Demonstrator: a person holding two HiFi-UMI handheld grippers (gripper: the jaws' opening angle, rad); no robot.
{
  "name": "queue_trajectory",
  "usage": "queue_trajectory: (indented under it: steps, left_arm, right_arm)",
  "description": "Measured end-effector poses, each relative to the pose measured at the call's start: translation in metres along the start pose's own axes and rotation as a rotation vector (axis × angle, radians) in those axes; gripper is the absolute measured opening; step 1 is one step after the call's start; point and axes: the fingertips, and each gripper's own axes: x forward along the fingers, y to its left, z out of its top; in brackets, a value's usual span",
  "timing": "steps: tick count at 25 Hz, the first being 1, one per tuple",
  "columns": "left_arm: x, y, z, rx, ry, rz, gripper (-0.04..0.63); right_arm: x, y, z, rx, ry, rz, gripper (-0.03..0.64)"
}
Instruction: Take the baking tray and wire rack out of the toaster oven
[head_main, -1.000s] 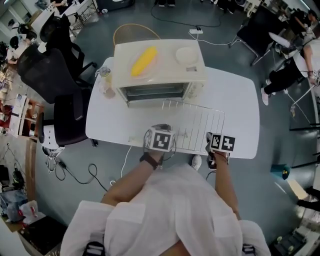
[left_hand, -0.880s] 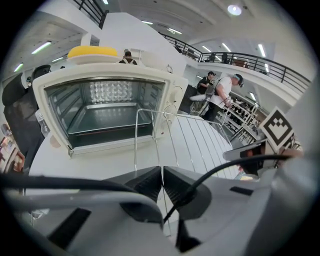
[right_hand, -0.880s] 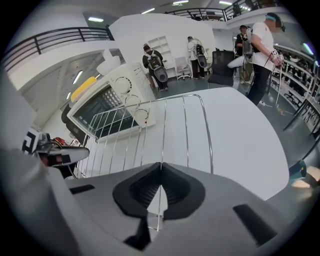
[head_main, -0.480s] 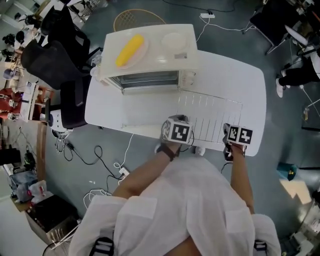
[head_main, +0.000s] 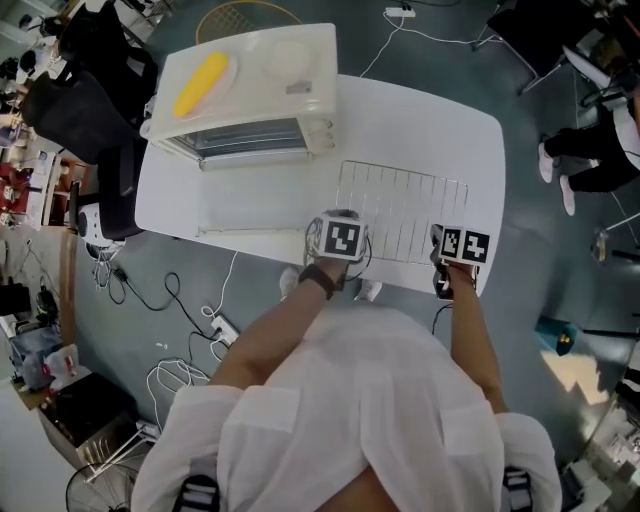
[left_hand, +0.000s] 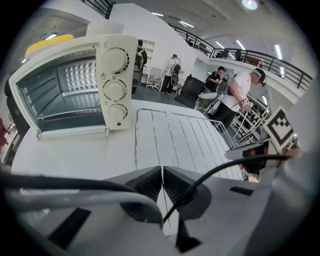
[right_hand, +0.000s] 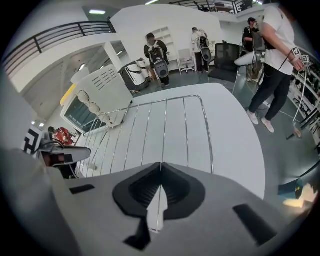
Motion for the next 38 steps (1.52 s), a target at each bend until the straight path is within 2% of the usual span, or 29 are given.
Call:
queue_trajectory:
  steps: [4,8,13,19,23,25,29,35,38]
  left_arm:
    - [0.027,-0.026,0.002,0.008,0.016,-0.004,0.017]
    - [0.049,-0.034,0.000,0.007,0.047,-0.010,0.017]
    - [0.086,-0.050,0.024,0.001,0.034,-0.013,0.017]
    - [0.118,-0.048,0.040,0.004,0.084,-0.018,0.017]
    - [0.140,-0.050,0.063,0.014,0.050,-0.029,0.017]
    - [0.148,-0.061,0.062,-0.035,0.102,-0.090,0.017]
    - [0.158,-0.039,0.070,-0.023,0.134,-0.035,0.017]
    - [0.178,-0.054,0.062,-0.093,0.207,-0.118,0.017]
    - [0.183,-0.056,0.065,-0.093,0.220,-0.137,0.017]
  right_arm:
    - [0.003,-0.038,0.001,0.004,-0.008,-0.022,0.006]
    - [0.014,-0.055,0.001,0.006,0.003,-0.033,0.006]
    - [0.030,-0.087,0.021,-0.011,0.008,-0.040,0.006]
    - [0.051,-0.107,0.051,0.001,0.005,-0.034,0.006]
    - [0.064,-0.116,0.066,-0.001,0.018,-0.040,0.006]
    - [0.071,-0.119,0.075,-0.004,0.022,-0.042,0.006]
    - [0.084,-0.125,0.085,-0.011,0.049,-0.048,0.008]
    - [0.097,-0.129,0.092,-0.025,0.082,-0.044,0.008]
    - [0.099,-0.132,0.096,-0.026,0.091,-0.044,0.008]
